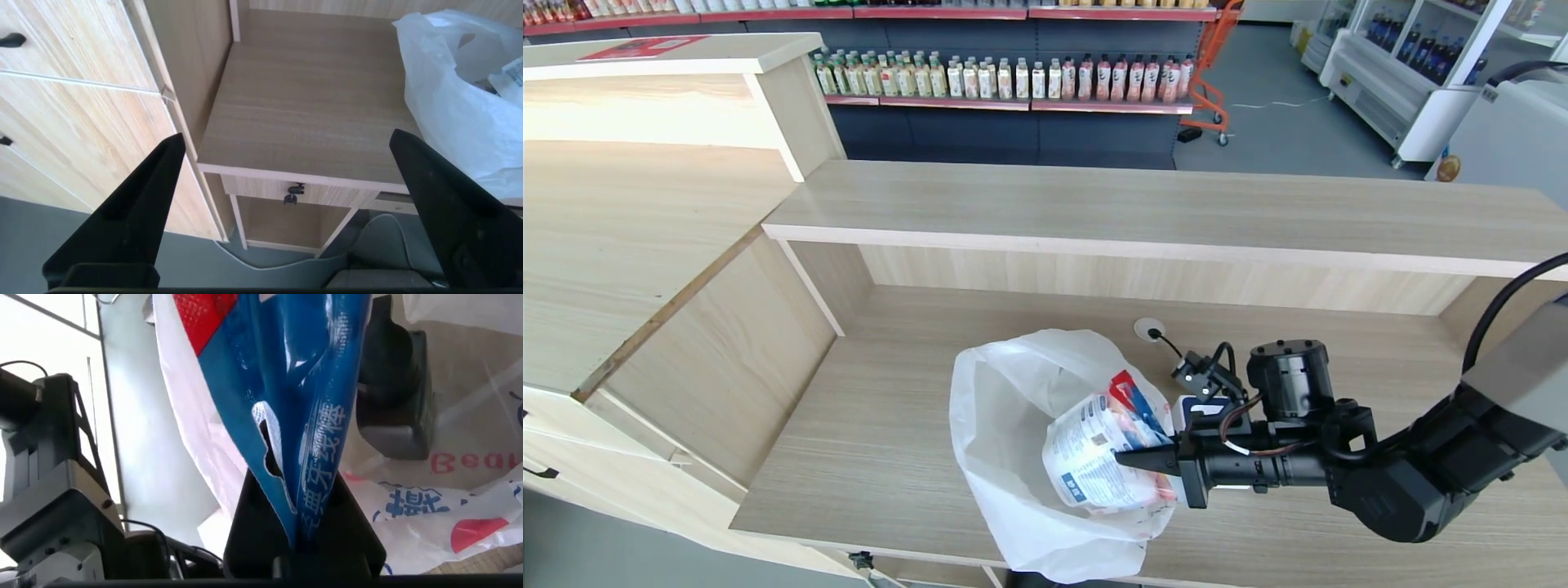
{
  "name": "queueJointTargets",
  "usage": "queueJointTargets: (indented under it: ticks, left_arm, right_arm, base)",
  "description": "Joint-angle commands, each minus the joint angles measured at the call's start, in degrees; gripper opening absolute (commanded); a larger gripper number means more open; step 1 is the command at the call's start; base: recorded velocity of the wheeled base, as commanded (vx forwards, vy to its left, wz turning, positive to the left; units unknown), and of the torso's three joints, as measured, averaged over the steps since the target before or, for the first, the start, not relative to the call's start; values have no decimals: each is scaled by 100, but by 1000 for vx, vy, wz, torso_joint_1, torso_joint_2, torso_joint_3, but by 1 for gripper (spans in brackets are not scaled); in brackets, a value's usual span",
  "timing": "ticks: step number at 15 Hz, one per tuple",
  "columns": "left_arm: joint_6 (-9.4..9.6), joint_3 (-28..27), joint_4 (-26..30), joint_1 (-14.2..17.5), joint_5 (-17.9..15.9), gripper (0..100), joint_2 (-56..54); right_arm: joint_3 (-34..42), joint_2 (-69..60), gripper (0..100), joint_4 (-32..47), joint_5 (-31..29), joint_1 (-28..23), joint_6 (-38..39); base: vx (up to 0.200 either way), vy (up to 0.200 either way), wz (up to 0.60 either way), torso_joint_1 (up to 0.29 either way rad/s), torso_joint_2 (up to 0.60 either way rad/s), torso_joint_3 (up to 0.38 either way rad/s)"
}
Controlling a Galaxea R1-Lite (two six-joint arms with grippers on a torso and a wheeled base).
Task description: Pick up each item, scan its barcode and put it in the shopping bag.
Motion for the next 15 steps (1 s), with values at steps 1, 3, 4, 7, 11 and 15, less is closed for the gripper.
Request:
queueJointTargets:
  ticks: [1, 3, 4, 7, 11, 15]
  left_arm:
    - [-2, 0, 0, 1, 1, 100, -2]
    - [-2, 0, 0, 1, 1, 100, -2]
    - [-2, 0, 0, 1, 1, 100, -2]
    - [-2, 0, 0, 1, 1, 100, -2]
    - [-2, 0, 0, 1, 1, 100, -2]
    - [-2, 0, 0, 1, 1, 100, -2]
  right_arm:
    - [-112, 186, 0, 6, 0, 50, -14]
    - [-200, 291, 0, 6, -8, 77, -120]
    - [-235, 344, 0, 6, -8, 77, -199]
    - [-270, 344, 0, 6, -8, 85, -208]
    - [-473, 326, 100, 15, 36, 103, -129]
    - [-525, 238, 100, 6, 44, 103, 118]
  base:
    - [0, 0, 0, 0, 0, 0]
    - [0, 0, 0, 0, 0, 0]
    - [0, 0, 0, 0, 0, 0]
    - [0, 0, 0, 0, 0, 0]
    - [0, 0, 0, 0, 0, 0]
    - [0, 0, 0, 0, 0, 0]
